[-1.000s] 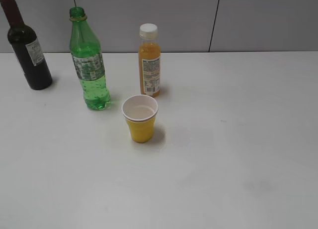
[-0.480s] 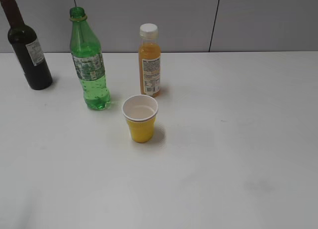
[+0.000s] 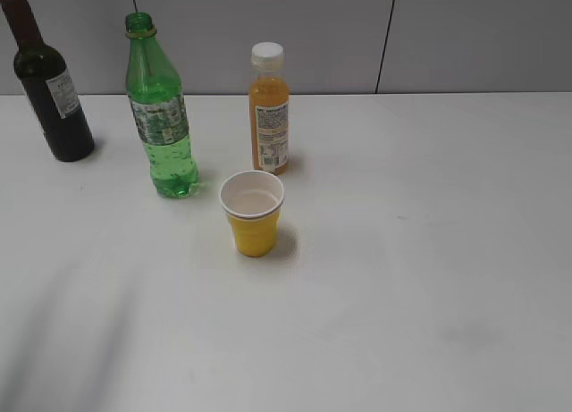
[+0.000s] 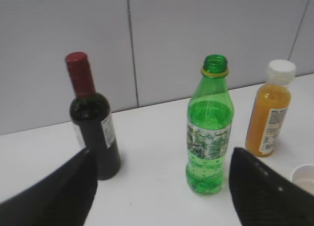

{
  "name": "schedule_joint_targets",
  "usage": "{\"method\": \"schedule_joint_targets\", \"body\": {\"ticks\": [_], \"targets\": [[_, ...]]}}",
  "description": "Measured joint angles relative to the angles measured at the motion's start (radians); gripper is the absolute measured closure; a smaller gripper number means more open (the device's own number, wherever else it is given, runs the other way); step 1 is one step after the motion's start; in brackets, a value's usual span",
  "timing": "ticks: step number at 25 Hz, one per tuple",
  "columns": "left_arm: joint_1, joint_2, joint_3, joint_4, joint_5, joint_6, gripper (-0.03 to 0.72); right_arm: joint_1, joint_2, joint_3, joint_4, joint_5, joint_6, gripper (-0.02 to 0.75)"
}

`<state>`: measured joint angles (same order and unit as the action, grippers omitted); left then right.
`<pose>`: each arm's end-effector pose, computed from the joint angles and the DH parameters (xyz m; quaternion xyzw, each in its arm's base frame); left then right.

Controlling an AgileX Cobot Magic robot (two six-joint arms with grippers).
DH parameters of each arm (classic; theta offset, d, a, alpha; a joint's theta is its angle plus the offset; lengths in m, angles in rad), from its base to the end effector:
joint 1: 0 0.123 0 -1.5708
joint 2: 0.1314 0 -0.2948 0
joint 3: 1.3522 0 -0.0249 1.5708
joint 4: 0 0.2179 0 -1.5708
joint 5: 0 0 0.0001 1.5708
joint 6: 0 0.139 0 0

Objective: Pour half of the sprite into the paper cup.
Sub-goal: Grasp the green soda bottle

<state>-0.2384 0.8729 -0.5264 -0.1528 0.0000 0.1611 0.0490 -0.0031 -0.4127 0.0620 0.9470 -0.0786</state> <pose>0.1876 -0.0456 0.3042 0.0975 0.7866 -0.0700 0.6057 0.0115 0.0076 0.2280 -0.0520 0.8434 0.0230 0.5342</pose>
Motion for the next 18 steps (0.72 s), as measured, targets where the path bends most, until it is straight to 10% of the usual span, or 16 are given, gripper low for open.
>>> {"method": "schedule_joint_targets", "body": {"ticks": [18], "targets": [[-0.054, 0.411, 0.047, 0.002, -0.496, -0.012, 0.071, 0.0, 0.0, 0.0, 0.005, 0.0, 0.0, 0.146]]}}
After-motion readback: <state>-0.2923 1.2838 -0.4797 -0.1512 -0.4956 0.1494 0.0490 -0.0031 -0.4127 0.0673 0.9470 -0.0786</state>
